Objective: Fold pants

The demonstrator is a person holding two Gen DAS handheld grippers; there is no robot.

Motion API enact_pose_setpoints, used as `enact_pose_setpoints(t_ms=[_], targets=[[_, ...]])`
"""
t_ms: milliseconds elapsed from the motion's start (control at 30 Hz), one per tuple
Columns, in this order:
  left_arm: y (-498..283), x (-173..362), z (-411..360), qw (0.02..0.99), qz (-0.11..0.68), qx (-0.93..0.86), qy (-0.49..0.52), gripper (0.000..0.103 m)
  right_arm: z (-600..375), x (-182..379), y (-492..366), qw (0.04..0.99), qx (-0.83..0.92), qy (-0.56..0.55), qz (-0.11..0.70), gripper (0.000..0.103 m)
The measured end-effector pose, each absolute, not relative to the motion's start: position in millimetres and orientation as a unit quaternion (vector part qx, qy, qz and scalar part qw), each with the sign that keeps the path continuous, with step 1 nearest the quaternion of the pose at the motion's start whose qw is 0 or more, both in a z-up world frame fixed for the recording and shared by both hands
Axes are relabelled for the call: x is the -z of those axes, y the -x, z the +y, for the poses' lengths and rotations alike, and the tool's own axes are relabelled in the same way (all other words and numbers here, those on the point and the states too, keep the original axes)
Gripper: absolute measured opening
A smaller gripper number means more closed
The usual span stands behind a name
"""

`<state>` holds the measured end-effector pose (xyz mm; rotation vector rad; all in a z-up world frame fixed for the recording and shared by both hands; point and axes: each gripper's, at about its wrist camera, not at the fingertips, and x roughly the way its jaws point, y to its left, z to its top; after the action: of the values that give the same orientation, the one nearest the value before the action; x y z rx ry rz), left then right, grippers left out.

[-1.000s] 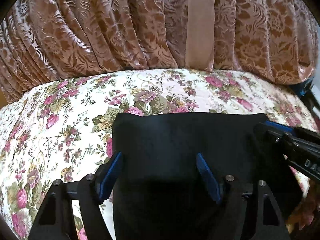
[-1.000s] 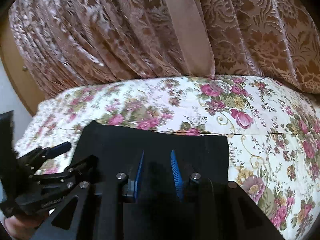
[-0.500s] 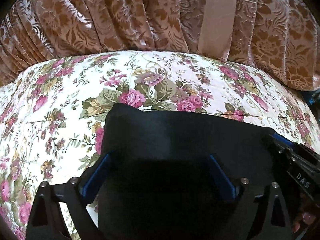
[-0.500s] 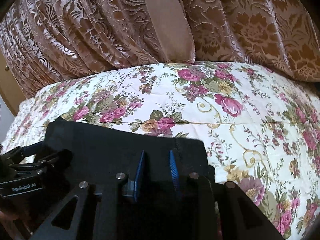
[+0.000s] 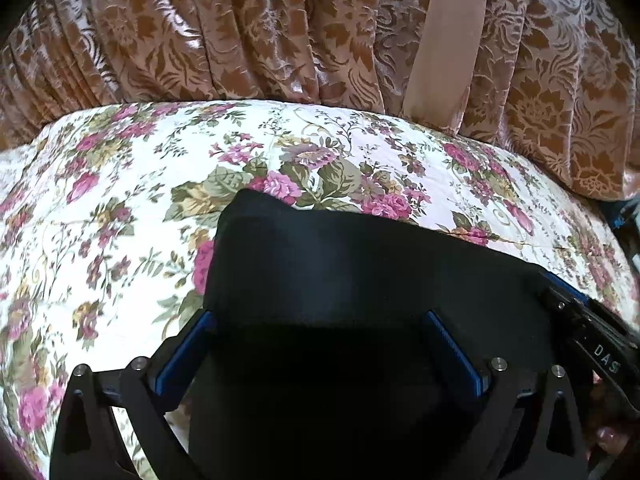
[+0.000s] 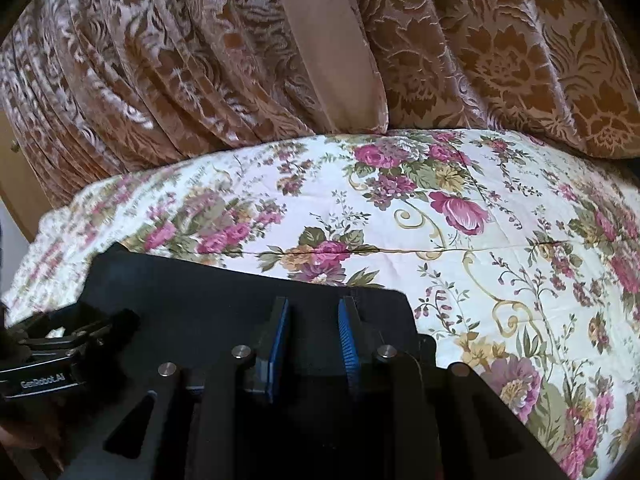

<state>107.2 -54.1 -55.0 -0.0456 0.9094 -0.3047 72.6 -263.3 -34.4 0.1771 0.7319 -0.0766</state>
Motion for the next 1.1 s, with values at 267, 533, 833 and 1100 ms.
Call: enact_pose_setpoints(t_ms=[267, 533, 833, 1100], targets=[[-68, 52, -11, 0.886, 0.429, 0.165, 0.067, 0.103, -253, 17, -12, 0.938, 0.063, -0.041, 0.339, 0.034], [-45, 67, 23, 0.861, 0.443, 0.226, 0.108, 0.103, -285, 30, 28, 0.923, 0.051, -0.107, 0.366, 0.069], [-43, 76, 19, 0.806, 0.476, 0.323, 0.138, 0.092, -329, 75, 22, 0.849, -0.08, -0.333, 0.402, 0.069], [-34, 58, 9, 0.828, 0.445, 0.322, 0.11, 0.062, -312, 64, 16, 0.879, -0.084, -0.283, 0.376, 0.051]])
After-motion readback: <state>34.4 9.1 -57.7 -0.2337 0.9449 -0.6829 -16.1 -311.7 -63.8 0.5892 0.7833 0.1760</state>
